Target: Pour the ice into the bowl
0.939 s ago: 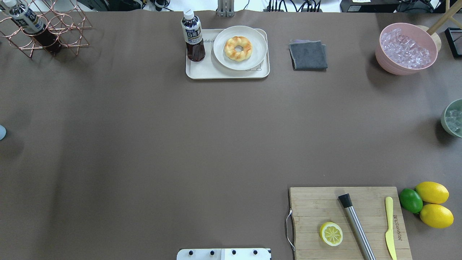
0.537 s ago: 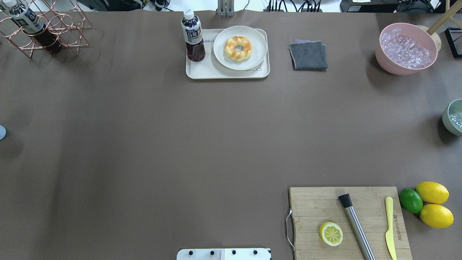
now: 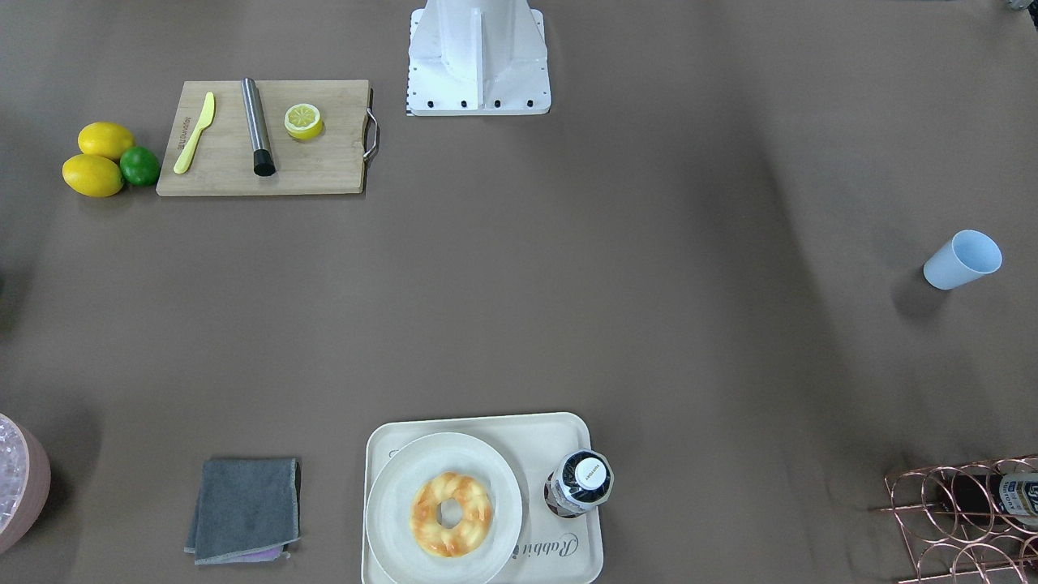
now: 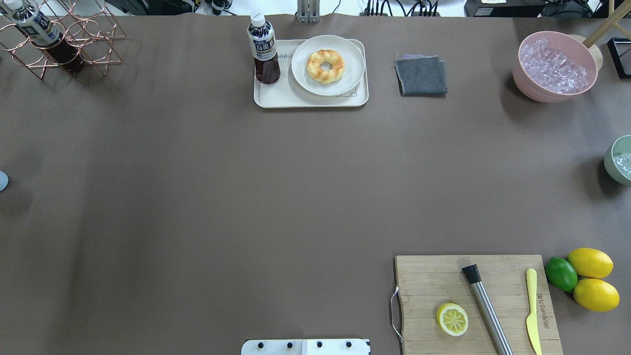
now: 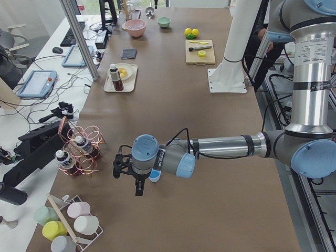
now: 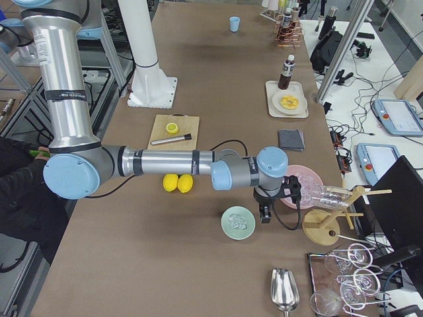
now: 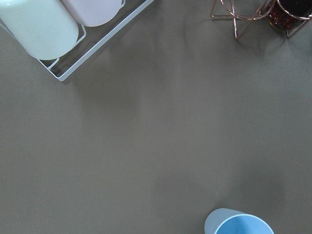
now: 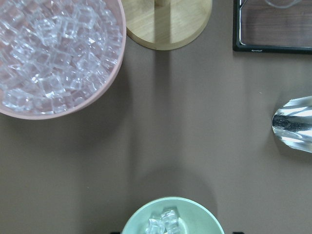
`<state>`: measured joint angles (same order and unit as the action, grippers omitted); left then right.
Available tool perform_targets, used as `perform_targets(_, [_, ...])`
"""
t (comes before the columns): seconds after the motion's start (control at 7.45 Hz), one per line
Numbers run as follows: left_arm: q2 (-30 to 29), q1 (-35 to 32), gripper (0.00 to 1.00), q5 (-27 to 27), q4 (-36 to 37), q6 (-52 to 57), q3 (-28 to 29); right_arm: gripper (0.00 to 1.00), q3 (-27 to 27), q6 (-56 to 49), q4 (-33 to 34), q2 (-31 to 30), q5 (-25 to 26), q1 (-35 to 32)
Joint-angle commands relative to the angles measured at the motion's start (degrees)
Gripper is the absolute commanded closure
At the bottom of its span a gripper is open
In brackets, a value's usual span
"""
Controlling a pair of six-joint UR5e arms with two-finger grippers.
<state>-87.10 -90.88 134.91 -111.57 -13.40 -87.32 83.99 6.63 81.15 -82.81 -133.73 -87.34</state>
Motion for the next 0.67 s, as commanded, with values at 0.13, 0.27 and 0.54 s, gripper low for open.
perform_targets(0.13, [0.08,-0.09,0.03,1.23,0.04,-0.05,0.04,0.19,10.29,2.33,12.43,3.53,1.1,-1.34])
perform_targets(0.27, [0.08,-0.09,0.03,1.23,0.04,-0.05,-0.04,0.19,11.97,3.56,12.27,3.44,0.84,-1.25])
perform_targets(0.54, [0.52,-0.09,0.03,1.32,-0.13,-0.05,-0.22,0.01,15.67,11.1,12.27,3.0,1.18,-0.03])
